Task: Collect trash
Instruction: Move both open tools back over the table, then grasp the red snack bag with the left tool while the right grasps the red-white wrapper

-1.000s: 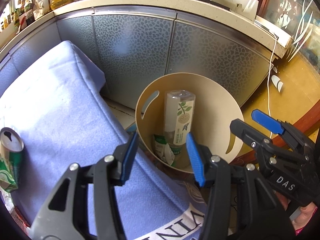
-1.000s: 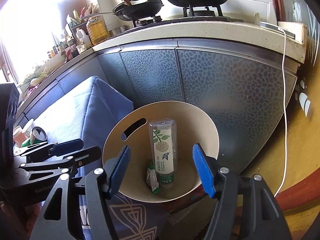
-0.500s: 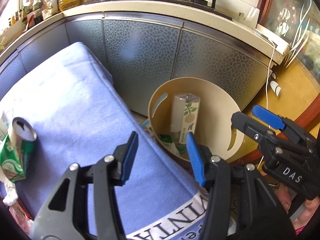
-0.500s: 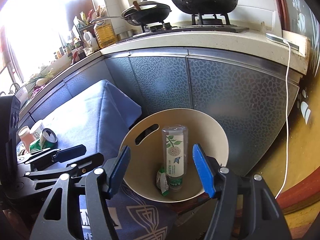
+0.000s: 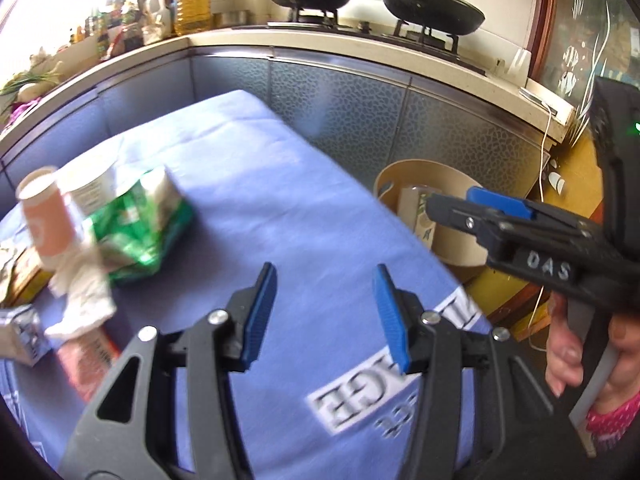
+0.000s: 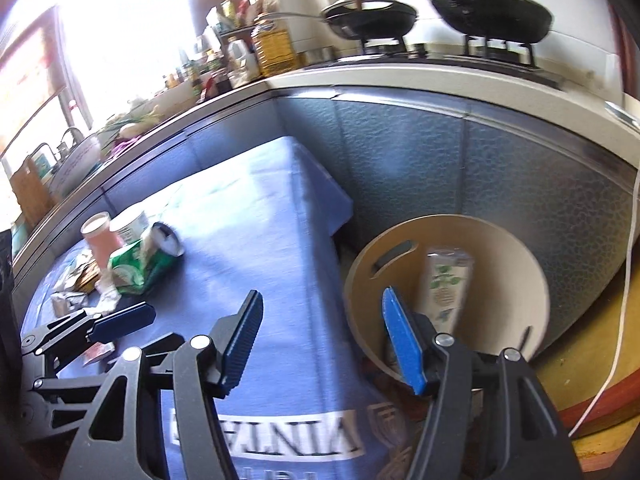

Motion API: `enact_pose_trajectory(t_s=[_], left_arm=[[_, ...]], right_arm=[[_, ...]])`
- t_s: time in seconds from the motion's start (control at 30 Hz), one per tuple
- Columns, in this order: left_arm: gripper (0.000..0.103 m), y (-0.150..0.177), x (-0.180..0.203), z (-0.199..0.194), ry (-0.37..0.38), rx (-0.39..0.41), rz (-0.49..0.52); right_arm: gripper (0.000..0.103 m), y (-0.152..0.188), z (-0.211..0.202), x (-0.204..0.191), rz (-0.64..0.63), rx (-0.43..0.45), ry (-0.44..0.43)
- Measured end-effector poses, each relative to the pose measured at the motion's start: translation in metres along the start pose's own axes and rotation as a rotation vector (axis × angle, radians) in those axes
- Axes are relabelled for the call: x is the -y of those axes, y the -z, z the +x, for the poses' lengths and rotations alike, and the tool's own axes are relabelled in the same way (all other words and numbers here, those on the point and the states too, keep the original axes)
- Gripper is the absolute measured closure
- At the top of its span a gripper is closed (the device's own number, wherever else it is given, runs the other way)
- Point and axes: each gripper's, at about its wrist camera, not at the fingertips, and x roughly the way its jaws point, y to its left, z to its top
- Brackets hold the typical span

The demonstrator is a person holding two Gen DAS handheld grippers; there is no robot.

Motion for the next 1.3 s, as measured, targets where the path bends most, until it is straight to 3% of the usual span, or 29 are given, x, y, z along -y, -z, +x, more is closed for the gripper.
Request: enact_pose_trajectory(t_s=[0.27, 0.5, 0.57, 0.67, 0.9, 1.03, 1.17, 1.3], left_arm=[[0.055, 0.070, -0.081, -0.062, -0.104, 0.000, -0.143], [0.055, 0.149, -0.165, -0.129, -0.274, -0.003, -0.363], [0.039, 0.167, -0.192, -0.151, -0.329, 0.016, -0.457], [0.037, 0.188, -0.235, -0.181, -0.396, 0.060, -0.592], [0.037, 0.206, -0.303, -0.198, -0.426, 0.092, -0.778], [0.036, 0.202, -0.317, -0.187, -0.412, 0.082, -0.795], [0.027, 0.203, -0.325, -0.178, -0.427, 0.061, -0.815], [0.027, 0.207, -0.332, -0.174, -0.452, 0.051, -0.828]], right_arm=[[0.044, 0.010, 0.025, -0.070, -0.080, -0.072, -0.128], [0.044, 0.019, 0.043, -0.138, -0.157, -0.147, -0.257], [0.044, 0.022, 0.048, -0.150, -0.160, -0.171, -0.289], [0.044, 0.025, 0.055, -0.170, -0.167, -0.197, -0.321], [0.044, 0.032, 0.062, -0.204, -0.216, -0.214, -0.349], [0.044, 0.037, 0.069, -0.214, -0.241, -0.231, -0.347], [0.044, 0.045, 0.079, -0.227, -0.278, -0.249, -0.331], [0.044, 0.054, 0.083, -0.237, -0.315, -0.258, -0.320]])
